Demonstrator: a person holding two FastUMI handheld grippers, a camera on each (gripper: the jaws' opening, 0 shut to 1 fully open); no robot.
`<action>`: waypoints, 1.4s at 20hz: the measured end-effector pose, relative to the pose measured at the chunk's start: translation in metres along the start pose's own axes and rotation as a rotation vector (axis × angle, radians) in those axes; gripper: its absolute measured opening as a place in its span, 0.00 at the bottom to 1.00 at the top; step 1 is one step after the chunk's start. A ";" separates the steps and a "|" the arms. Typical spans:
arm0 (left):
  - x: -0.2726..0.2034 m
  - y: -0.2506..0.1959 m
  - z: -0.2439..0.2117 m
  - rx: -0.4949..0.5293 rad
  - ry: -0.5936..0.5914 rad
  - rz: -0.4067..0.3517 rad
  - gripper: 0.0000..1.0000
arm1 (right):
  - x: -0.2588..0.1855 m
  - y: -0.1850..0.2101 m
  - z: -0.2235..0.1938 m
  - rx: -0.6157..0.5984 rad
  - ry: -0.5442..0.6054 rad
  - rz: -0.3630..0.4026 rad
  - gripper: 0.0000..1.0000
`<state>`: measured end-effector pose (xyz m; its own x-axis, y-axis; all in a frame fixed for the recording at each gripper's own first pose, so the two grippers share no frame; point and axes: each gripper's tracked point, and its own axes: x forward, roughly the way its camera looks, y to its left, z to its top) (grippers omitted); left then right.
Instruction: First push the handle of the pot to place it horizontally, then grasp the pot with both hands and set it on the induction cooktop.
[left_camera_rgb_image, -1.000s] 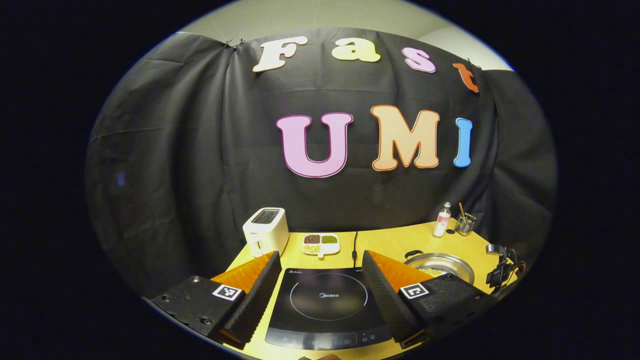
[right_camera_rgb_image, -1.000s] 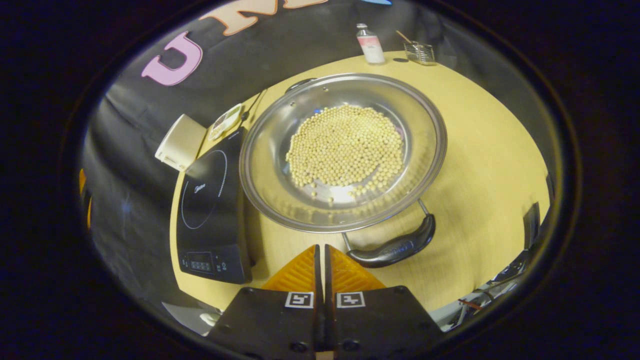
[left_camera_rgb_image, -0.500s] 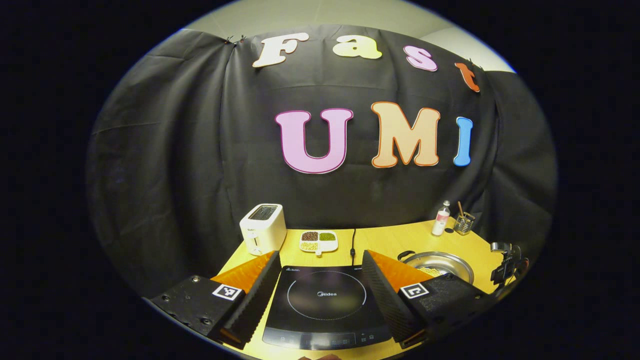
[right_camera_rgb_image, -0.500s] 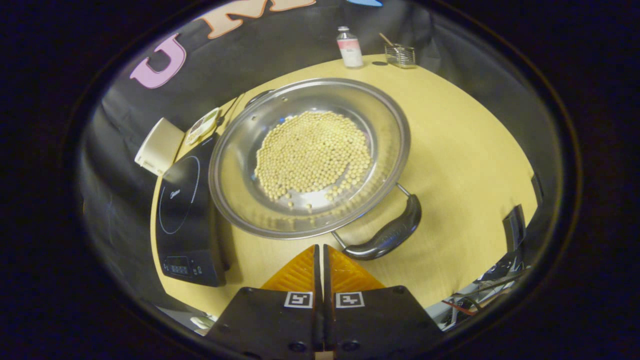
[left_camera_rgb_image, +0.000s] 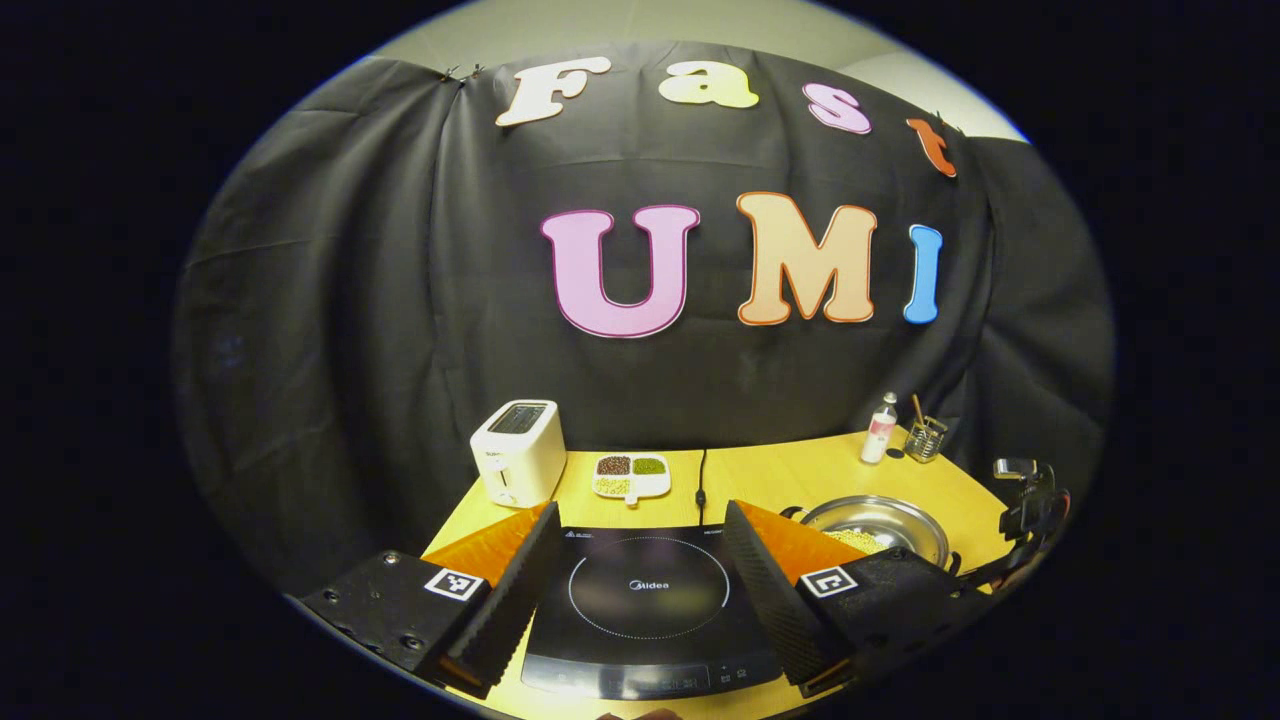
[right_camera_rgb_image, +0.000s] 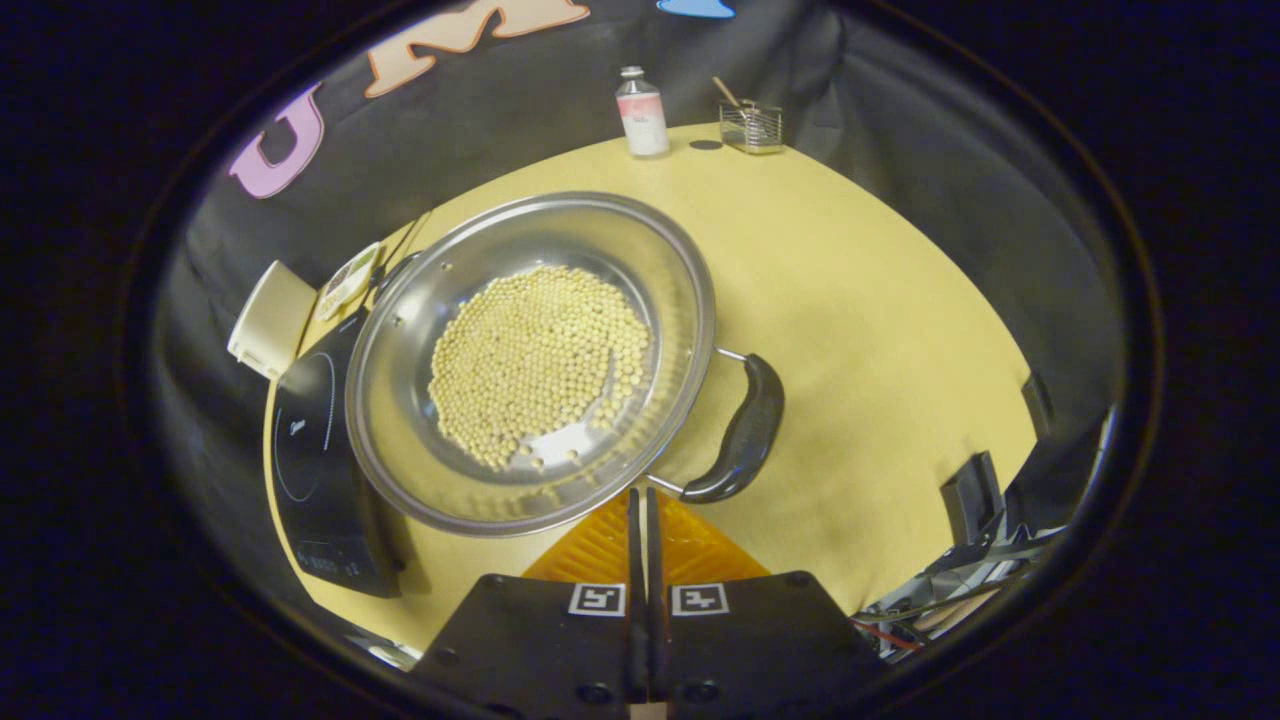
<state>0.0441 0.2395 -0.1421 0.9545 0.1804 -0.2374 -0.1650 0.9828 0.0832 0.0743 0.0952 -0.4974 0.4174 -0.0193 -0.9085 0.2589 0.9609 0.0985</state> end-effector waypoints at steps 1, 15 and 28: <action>0.003 -0.001 -0.001 0.008 0.007 0.004 1.00 | 0.002 -0.003 0.003 -0.004 0.004 -0.007 0.03; 0.026 -0.042 -0.015 -0.035 0.110 0.086 1.00 | 0.034 -0.047 0.077 -0.012 0.030 0.013 0.03; 0.035 -0.063 -0.015 -0.043 0.138 0.219 0.99 | 0.051 -0.050 0.125 -0.060 0.058 0.099 0.03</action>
<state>0.0847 0.1846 -0.1698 0.8525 0.3897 -0.3483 -0.3771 0.9200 0.1064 0.1916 0.0121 -0.4974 0.3866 0.0906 -0.9178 0.1658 0.9721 0.1658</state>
